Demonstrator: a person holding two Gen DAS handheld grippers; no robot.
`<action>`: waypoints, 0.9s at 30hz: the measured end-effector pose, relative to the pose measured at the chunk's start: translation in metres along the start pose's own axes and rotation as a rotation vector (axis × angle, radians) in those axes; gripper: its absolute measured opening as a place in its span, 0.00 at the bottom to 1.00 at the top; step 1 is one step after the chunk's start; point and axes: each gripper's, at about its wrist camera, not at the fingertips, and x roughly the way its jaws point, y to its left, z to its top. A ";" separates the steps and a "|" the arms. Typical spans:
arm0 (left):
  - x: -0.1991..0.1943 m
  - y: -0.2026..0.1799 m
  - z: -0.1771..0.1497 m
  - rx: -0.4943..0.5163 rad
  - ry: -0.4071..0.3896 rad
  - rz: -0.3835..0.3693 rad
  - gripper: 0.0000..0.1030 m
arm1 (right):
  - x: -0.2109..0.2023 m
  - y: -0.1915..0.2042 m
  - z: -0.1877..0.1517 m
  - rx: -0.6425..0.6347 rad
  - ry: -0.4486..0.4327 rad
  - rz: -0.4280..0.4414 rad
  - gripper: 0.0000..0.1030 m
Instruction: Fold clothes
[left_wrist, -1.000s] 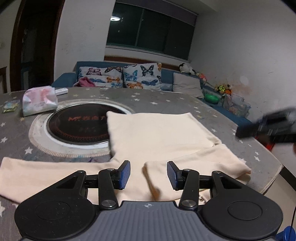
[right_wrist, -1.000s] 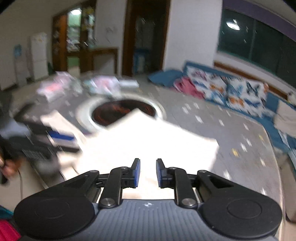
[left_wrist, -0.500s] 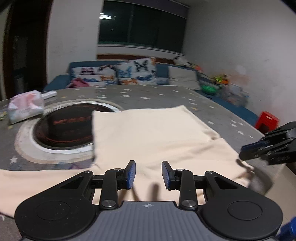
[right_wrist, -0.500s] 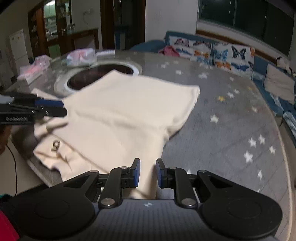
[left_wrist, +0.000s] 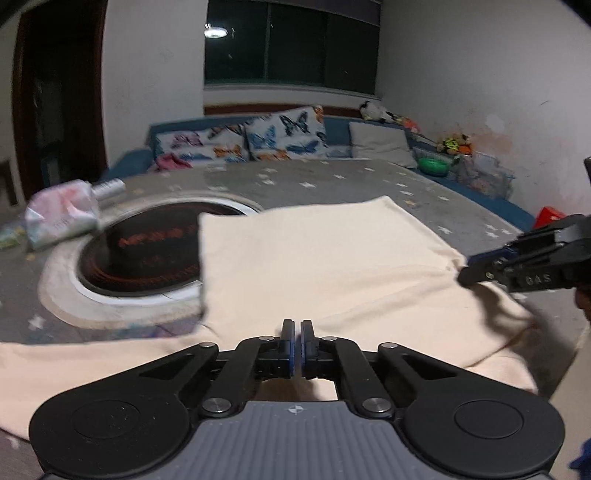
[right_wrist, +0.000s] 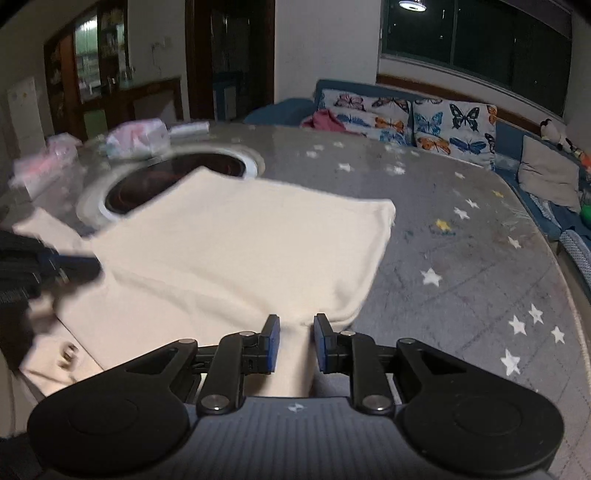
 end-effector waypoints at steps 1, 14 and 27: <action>0.000 0.002 0.000 0.001 0.000 0.010 0.03 | 0.000 0.000 -0.001 0.002 0.000 0.001 0.19; -0.003 -0.005 -0.001 0.010 0.010 -0.041 0.06 | -0.020 0.022 -0.008 -0.074 -0.007 0.064 0.21; -0.033 0.039 -0.010 -0.131 -0.005 0.108 0.15 | -0.021 0.064 0.001 -0.236 -0.005 0.179 0.23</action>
